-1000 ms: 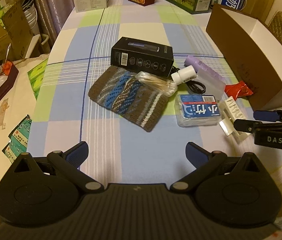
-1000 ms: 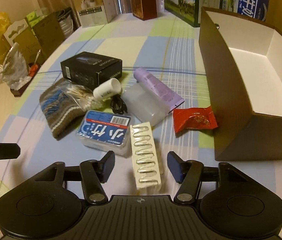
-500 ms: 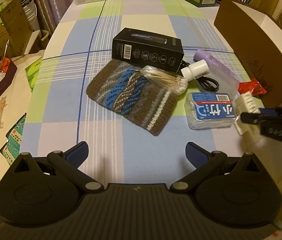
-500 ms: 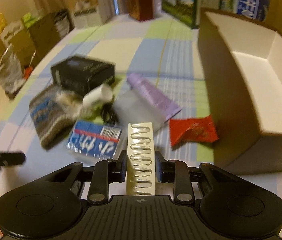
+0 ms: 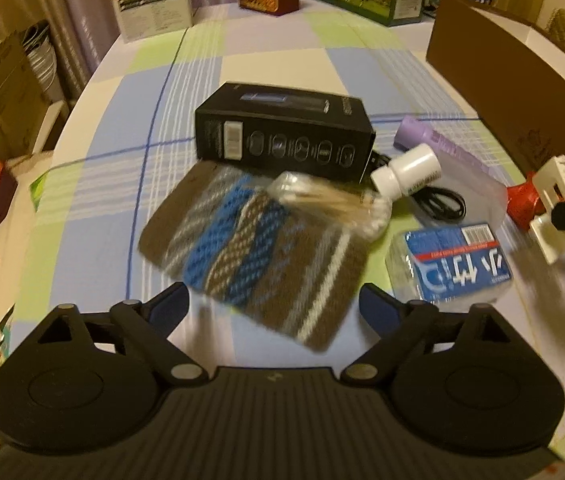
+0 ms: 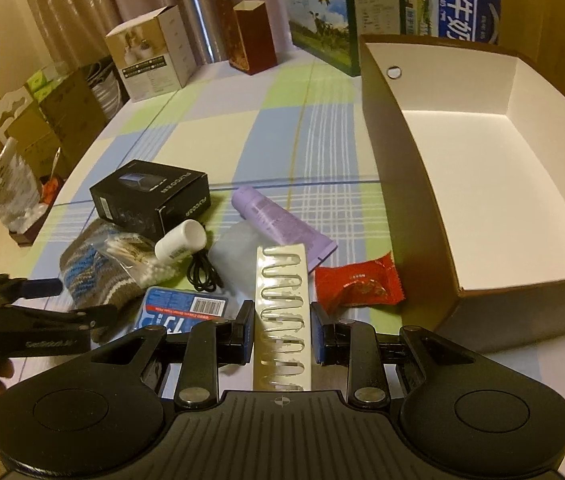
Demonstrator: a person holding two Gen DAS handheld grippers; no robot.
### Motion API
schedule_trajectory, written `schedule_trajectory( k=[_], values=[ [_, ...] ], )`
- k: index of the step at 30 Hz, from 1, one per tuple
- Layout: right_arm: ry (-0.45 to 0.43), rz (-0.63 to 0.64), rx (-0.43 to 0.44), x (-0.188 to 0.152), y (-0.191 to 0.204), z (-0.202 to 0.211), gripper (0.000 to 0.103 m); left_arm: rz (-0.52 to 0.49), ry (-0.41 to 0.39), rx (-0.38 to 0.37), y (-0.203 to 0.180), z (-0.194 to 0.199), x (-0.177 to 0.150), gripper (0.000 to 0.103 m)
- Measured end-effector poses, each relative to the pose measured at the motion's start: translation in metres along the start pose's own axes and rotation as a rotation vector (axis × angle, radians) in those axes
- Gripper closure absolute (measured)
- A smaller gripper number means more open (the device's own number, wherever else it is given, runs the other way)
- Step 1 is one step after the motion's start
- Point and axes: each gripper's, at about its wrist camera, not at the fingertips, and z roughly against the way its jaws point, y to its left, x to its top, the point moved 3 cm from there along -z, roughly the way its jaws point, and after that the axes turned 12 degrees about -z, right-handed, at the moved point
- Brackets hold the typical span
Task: Organize objects
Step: 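Grasp the knitted striped pouch with the left tool while the right tool holds the white rack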
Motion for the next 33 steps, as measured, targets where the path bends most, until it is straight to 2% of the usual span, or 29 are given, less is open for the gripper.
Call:
schedule_trajectory(
  k=[1,4,6,7,8,11,15,23,24,25,26,28,30,32,33],
  values=[
    [0.002,-0.006,0.001,0.0,-0.001,0.001,0.078,-0.011,-0.006,-0.003,0.0,-0.003,0.001,0.016],
    [0.005,-0.018,0.0,-0.002,-0.004,0.002,0.078,-0.044,-0.014,-0.03,0.001,-0.01,0.002,0.039],
    [0.007,-0.028,0.002,-0.003,-0.005,0.004,0.078,-0.059,-0.027,-0.036,0.002,-0.011,0.001,0.05],
    [0.009,-0.033,0.004,-0.004,-0.005,0.004,0.078,-0.06,-0.037,-0.042,0.004,-0.009,0.0,0.066],
    [0.012,-0.037,0.005,-0.005,-0.006,0.004,0.078,-0.058,-0.042,-0.044,0.006,-0.008,-0.002,0.077],
    [0.019,-0.043,0.003,-0.009,-0.007,0.006,0.078,-0.047,-0.048,-0.077,0.011,0.0,-0.008,0.098],
    [0.028,-0.05,0.003,-0.013,-0.007,0.008,0.078,-0.067,-0.032,-0.079,0.011,0.018,-0.022,0.099],
    [0.035,-0.078,0.001,-0.024,-0.012,0.016,0.078,-0.077,0.048,-0.151,0.021,0.059,-0.069,0.096],
    [0.037,-0.08,0.001,-0.025,-0.012,0.016,0.078,-0.06,0.059,-0.161,0.025,0.061,-0.073,0.093],
    [0.038,-0.083,0.0,-0.027,-0.012,0.017,0.078,-0.03,0.067,-0.163,0.028,0.062,-0.075,0.079],
    [0.038,-0.084,-0.002,-0.028,-0.012,0.018,0.078,0.005,0.07,-0.157,0.032,0.063,-0.076,0.06],
    [0.035,-0.086,-0.005,-0.031,-0.011,0.02,0.078,0.056,0.056,-0.145,0.037,0.063,-0.071,0.045],
    [0.027,-0.09,-0.007,-0.032,-0.011,0.023,0.078,0.094,0.043,-0.146,0.037,0.06,-0.064,0.042],
    [0.017,-0.095,-0.01,-0.033,-0.011,0.026,0.078,0.131,0.045,-0.16,0.035,0.054,-0.058,0.032],
    [0.012,-0.097,-0.013,-0.034,-0.011,0.027,0.078,0.147,0.05,-0.161,0.034,0.05,-0.055,0.031]
  ],
)
